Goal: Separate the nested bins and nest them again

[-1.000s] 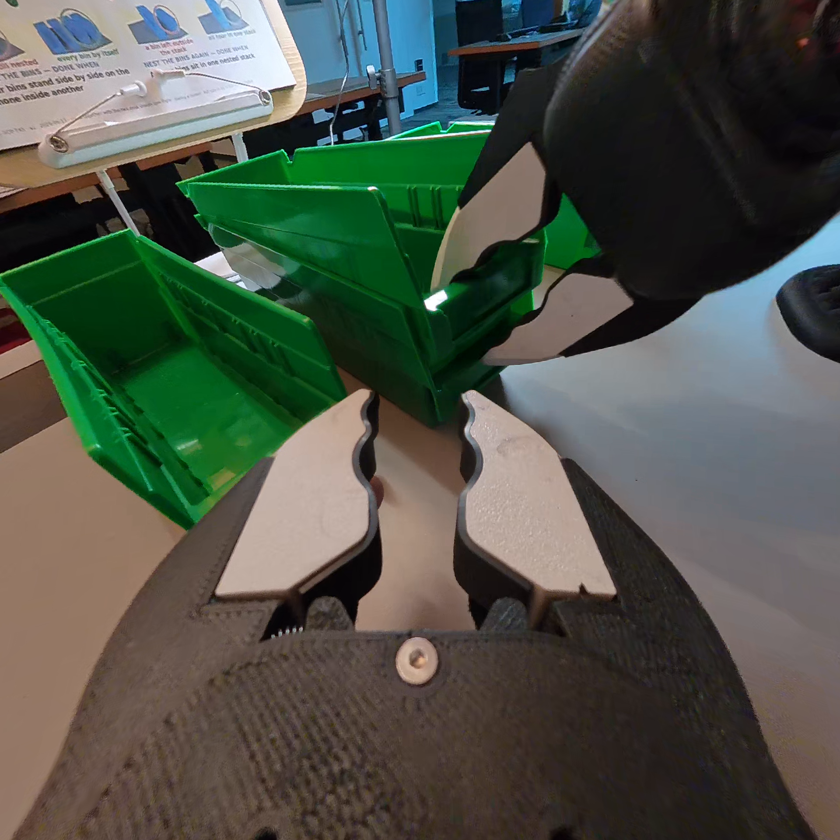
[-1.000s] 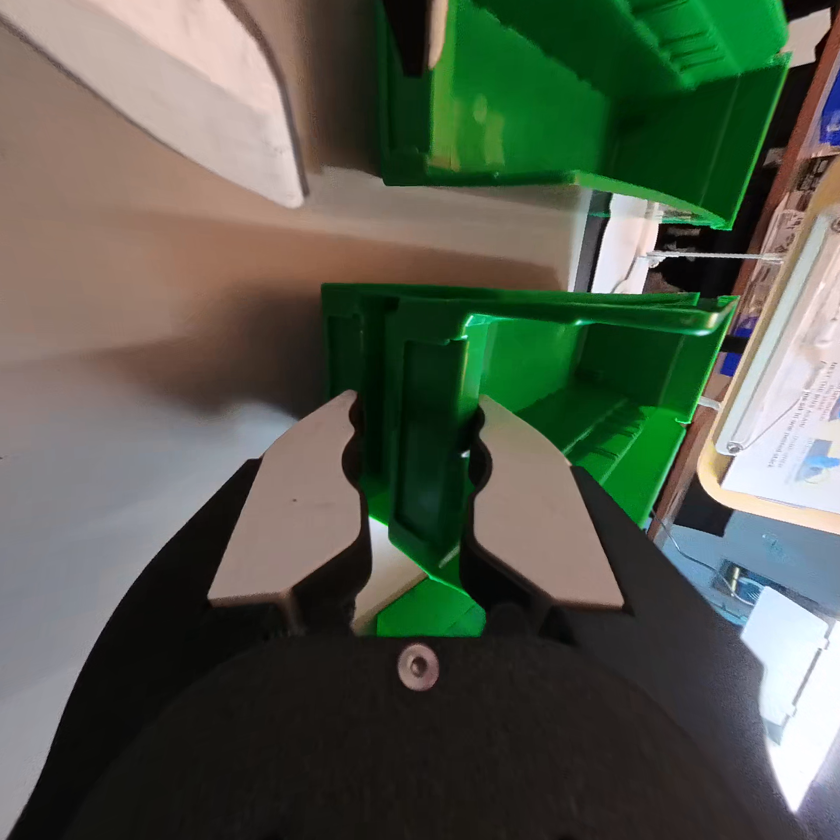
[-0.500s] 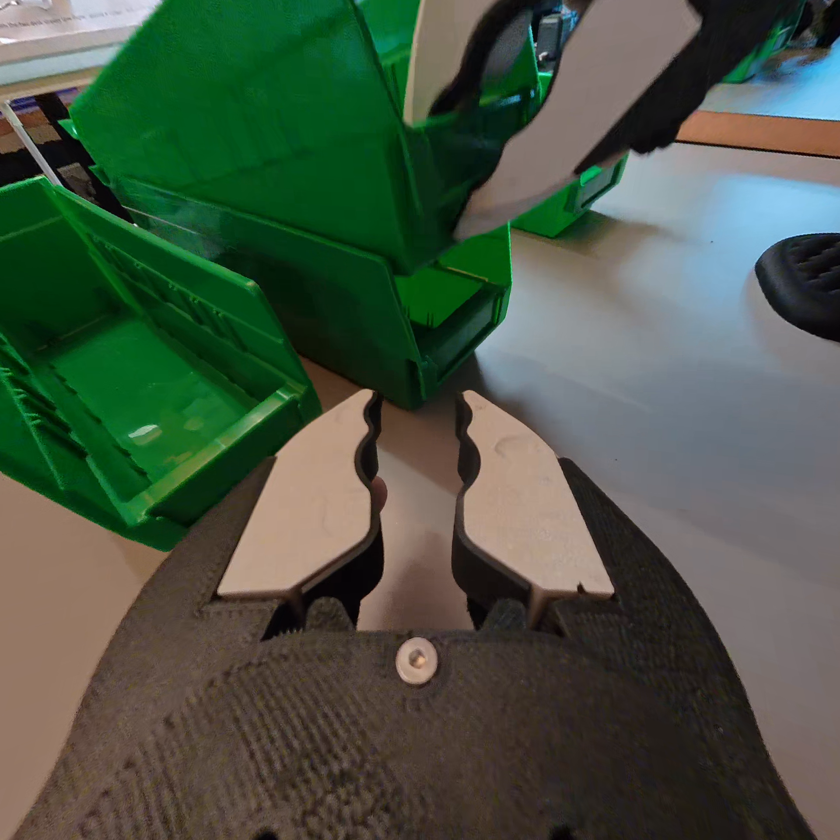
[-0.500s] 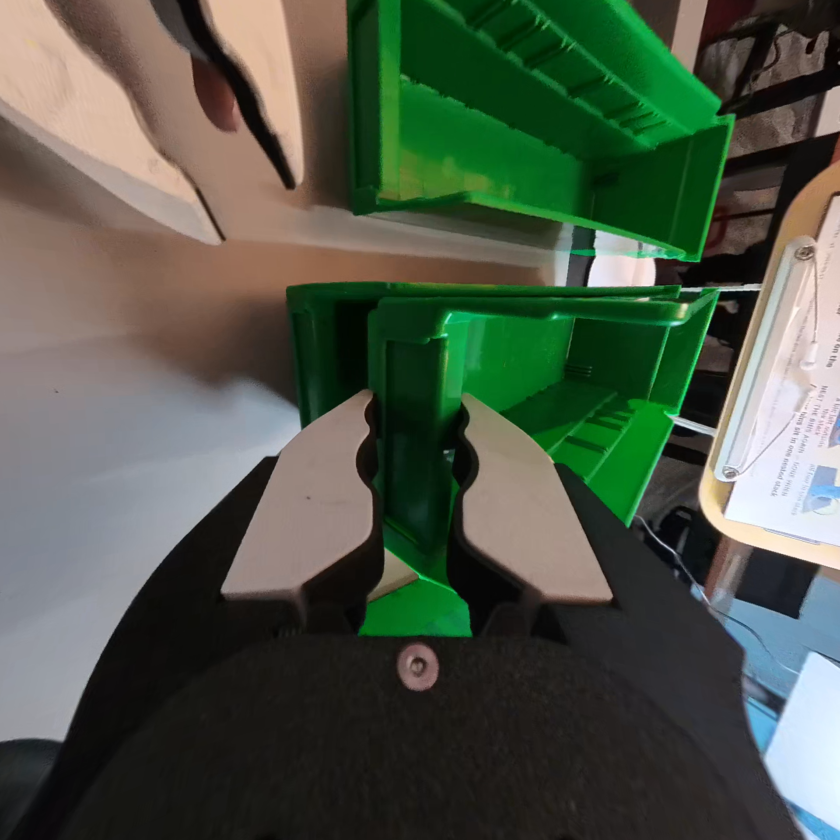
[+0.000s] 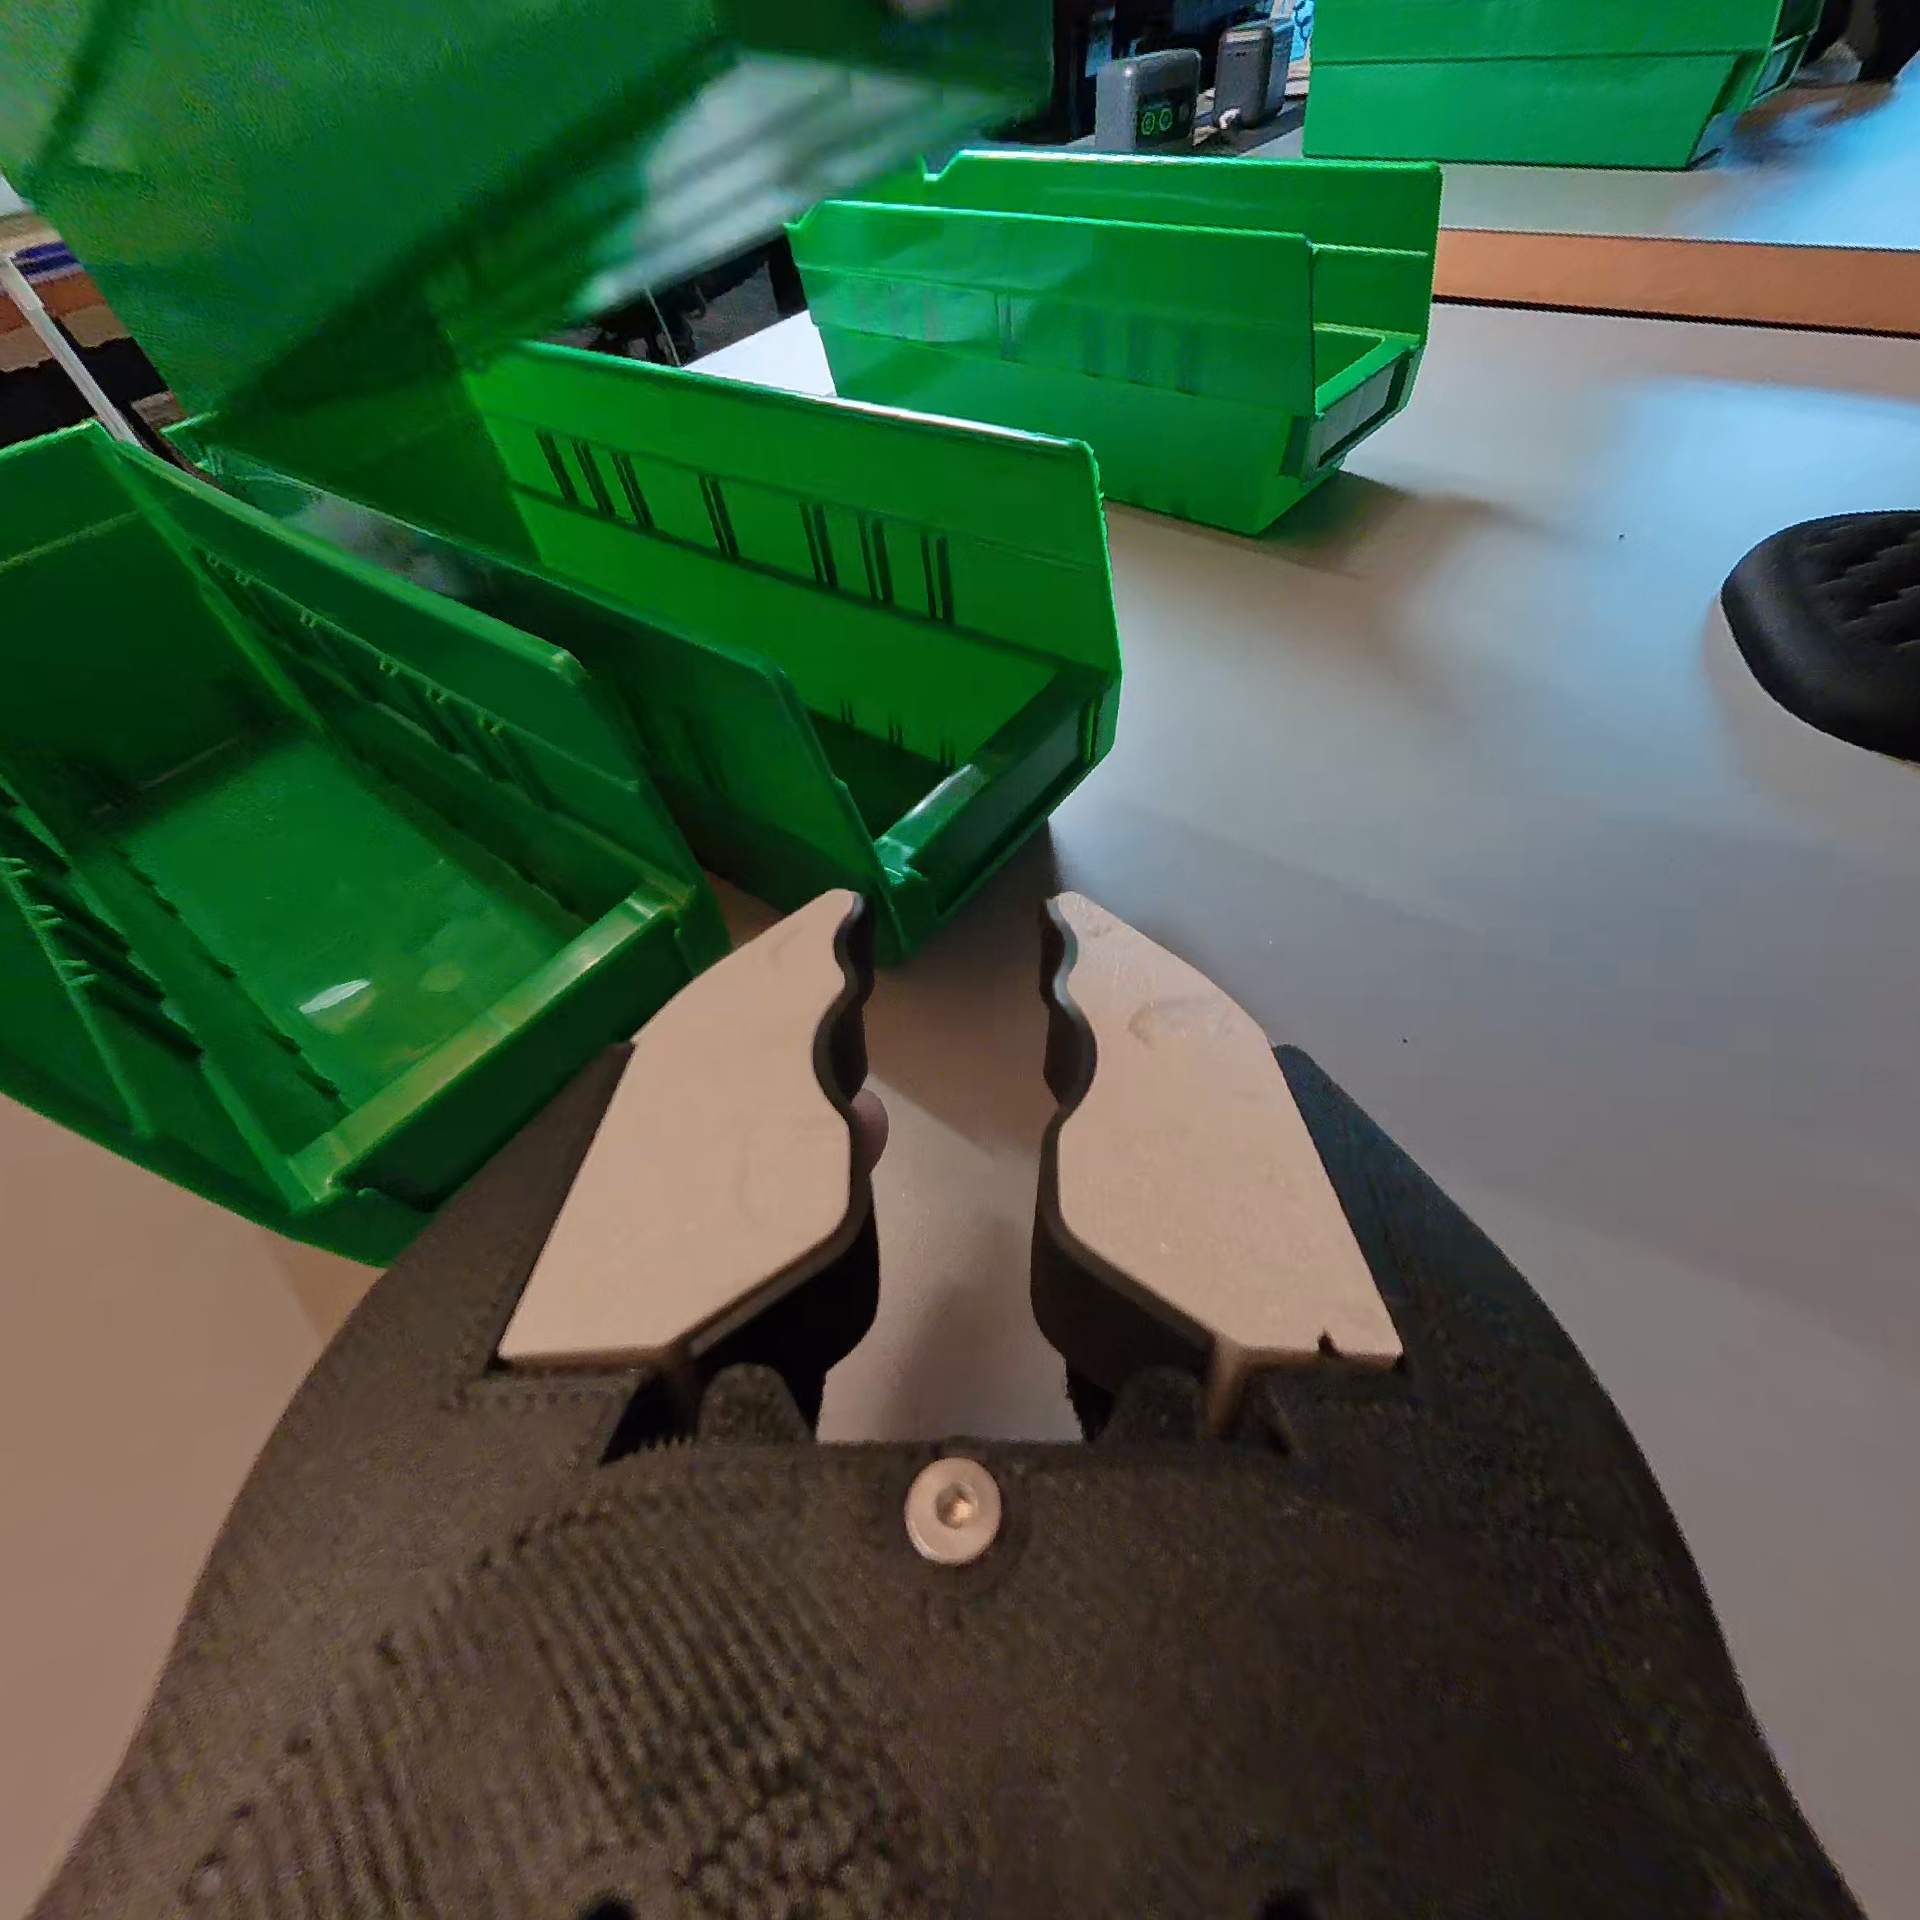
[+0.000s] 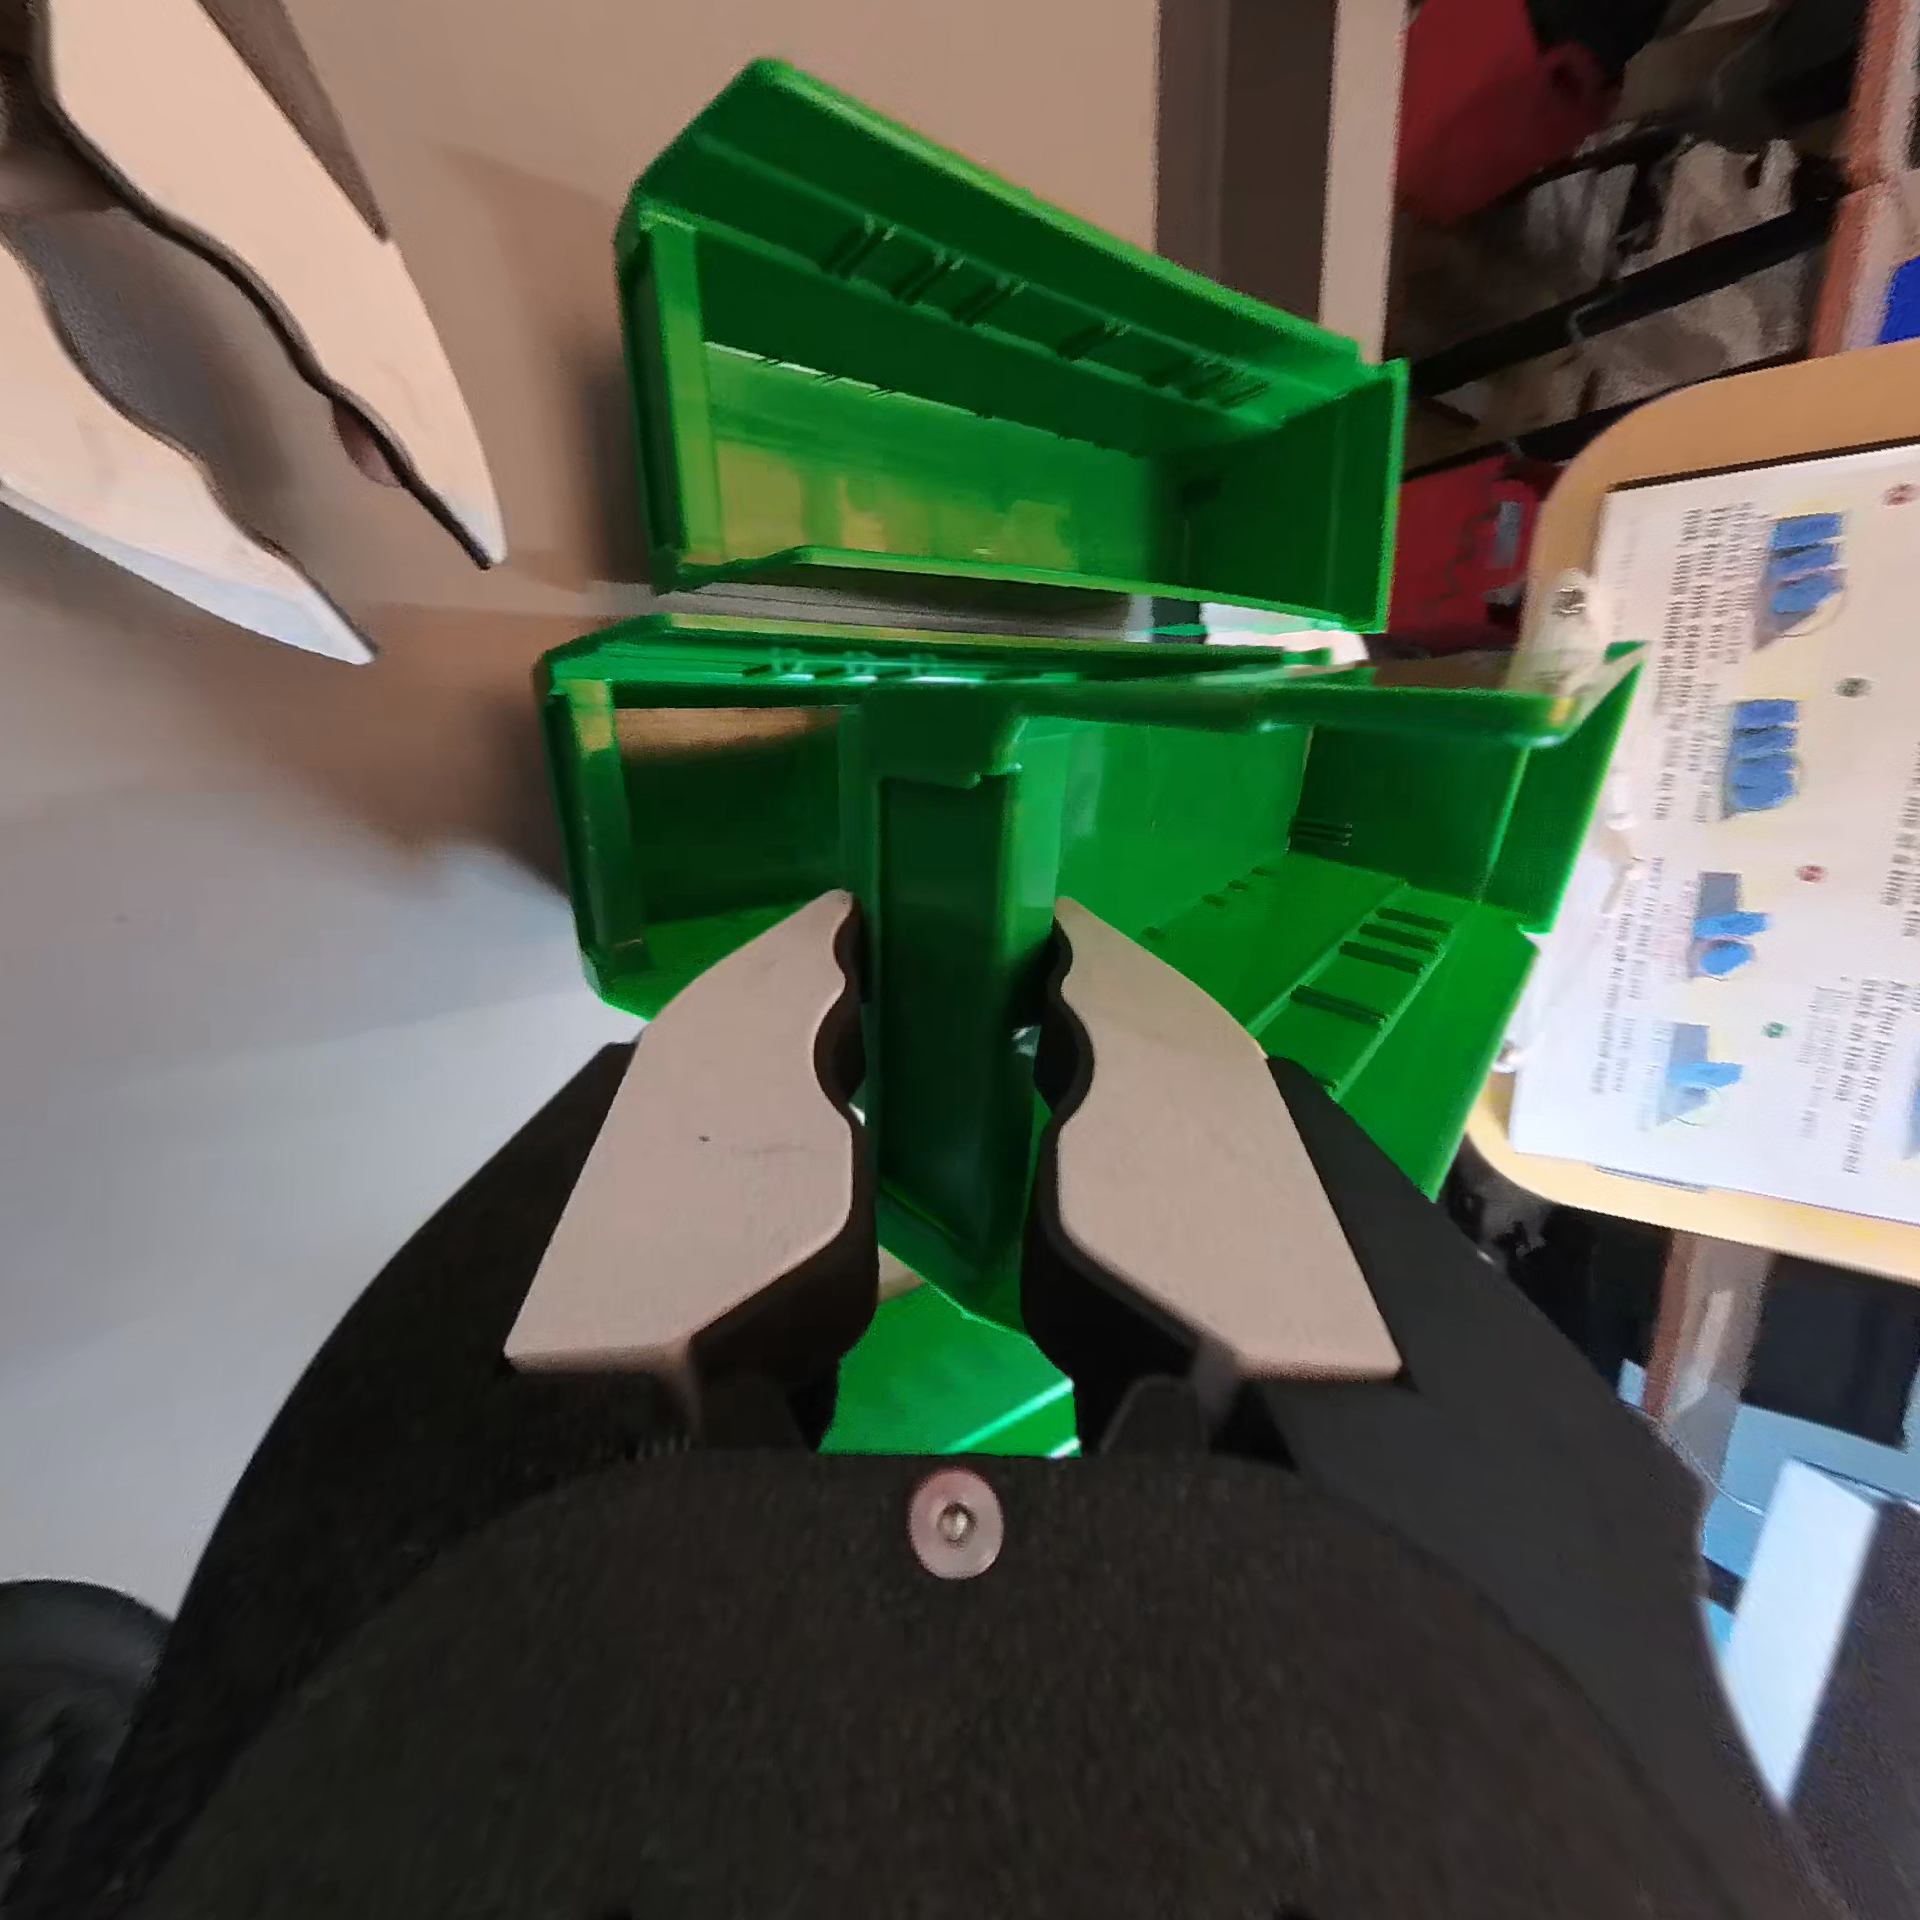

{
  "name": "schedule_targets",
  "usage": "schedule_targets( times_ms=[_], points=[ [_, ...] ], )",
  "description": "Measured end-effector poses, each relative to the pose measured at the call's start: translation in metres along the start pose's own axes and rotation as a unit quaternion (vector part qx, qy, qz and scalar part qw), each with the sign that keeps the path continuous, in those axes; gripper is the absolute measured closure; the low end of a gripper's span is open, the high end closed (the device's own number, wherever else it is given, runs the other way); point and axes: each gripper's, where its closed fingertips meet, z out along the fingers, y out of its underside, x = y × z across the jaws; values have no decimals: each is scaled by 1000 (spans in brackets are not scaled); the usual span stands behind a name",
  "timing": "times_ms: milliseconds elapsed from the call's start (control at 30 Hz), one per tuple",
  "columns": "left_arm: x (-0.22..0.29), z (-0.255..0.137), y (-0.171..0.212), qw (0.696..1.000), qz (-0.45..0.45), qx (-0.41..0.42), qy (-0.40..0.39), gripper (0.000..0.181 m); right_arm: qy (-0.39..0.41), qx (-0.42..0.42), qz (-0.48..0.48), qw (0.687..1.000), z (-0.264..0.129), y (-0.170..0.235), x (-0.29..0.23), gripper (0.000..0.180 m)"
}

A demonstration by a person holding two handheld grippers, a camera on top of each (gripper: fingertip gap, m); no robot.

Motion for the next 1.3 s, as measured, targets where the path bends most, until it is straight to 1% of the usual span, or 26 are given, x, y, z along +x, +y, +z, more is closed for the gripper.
schedule_targets(
  times_ms=[133, 267, 367, 500, 733, 833, 967, 1067, 1133, 1200, 1300],
  points=[
    [0, 0, 0, 1000, 0, 1, -1, 150, 43, -15, -4, 999, -22, 9, 19, 150],
    [-2, -2, -4, 1000, -4, 11, -5, 149, 69, -46, 0, 997, -26, 45, 22, 150],
    [-5, -4, -9, 1000, -8, 22, -12, 148, 72, -71, 2, 995, -13, 79, 9, 150],
    [-12, -9, -16, 999, -13, 40, -28, 147, 77, -97, -3, 992, 14, 118, -17, 150],
    [-20, -15, -25, 997, -9, 60, -56, 144, 87, -124, -26, 988, 60, 155, -61, 150],
    [-20, -16, -27, 996, -1, 63, -63, 143, 93, -126, -32, 987, 74, 162, -71, 150],
    [-20, -17, -28, 996, 2, 64, -64, 142, 117, -125, -62, 983, 84, 166, -72, 149],
    [-21, -16, -27, 996, 1, 63, -64, 142, 126, -133, -72, 981, 86, 167, -73, 147],
    [-21, -16, -25, 996, 1, 60, -64, 142, 129, -134, -76, 980, 84, 166, -73, 143],
    [-21, -15, -24, 996, 1, 57, -64, 142, 132, -121, -61, 982, 76, 160, -74, 140],
    [-21, -14, -23, 997, 0, 54, -64, 143, 124, -69, 6, 990, 57, 147, -79, 137]
  ],
)
